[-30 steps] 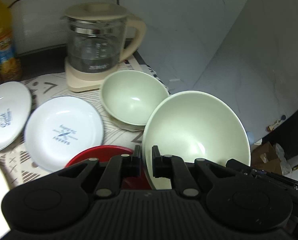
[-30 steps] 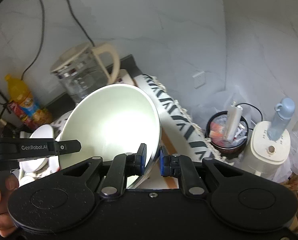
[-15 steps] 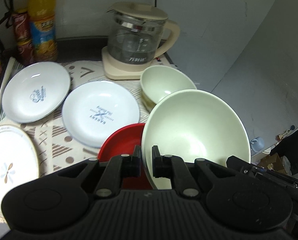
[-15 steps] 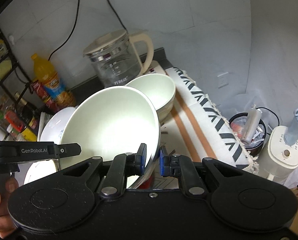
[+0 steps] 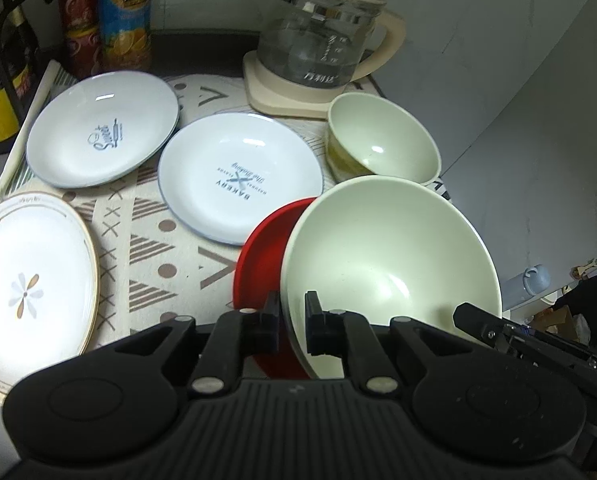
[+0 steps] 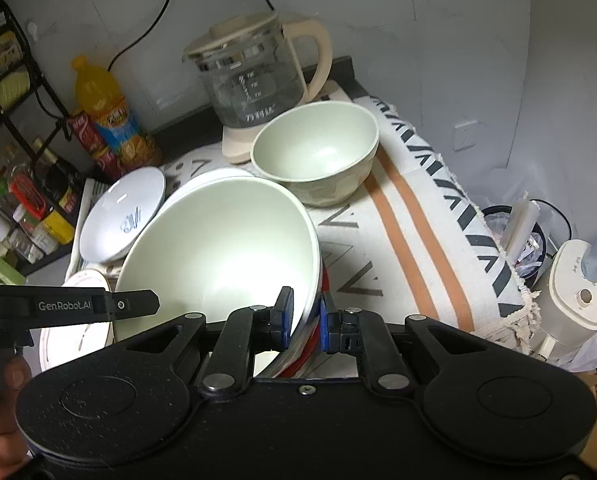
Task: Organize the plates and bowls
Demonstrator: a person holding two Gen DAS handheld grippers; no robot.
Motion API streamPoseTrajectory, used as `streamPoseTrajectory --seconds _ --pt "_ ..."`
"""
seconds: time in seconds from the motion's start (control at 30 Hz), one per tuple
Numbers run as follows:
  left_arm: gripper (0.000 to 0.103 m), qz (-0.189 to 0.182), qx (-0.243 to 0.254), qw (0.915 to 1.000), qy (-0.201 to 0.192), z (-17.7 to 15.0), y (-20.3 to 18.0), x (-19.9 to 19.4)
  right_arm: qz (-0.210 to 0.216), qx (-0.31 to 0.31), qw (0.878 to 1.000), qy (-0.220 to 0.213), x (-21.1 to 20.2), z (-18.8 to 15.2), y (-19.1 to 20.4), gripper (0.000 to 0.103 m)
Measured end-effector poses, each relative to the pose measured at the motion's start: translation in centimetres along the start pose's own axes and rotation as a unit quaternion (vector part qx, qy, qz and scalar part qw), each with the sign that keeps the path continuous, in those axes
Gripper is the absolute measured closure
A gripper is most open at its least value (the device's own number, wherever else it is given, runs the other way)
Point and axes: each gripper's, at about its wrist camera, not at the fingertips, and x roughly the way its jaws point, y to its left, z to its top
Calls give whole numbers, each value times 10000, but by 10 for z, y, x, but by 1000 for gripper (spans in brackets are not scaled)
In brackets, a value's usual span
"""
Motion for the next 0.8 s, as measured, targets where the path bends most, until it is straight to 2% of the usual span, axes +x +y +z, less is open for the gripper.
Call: streamPoseTrajectory --seconds 0.5,0.8 --pt "94 13 -383 9987 344 -3 14 28 -126 -149 9995 255 33 9 4 93" --pt "94 69 -416 9985 362 4 18 24 -204 -42 9995 241 43 13 1 95"
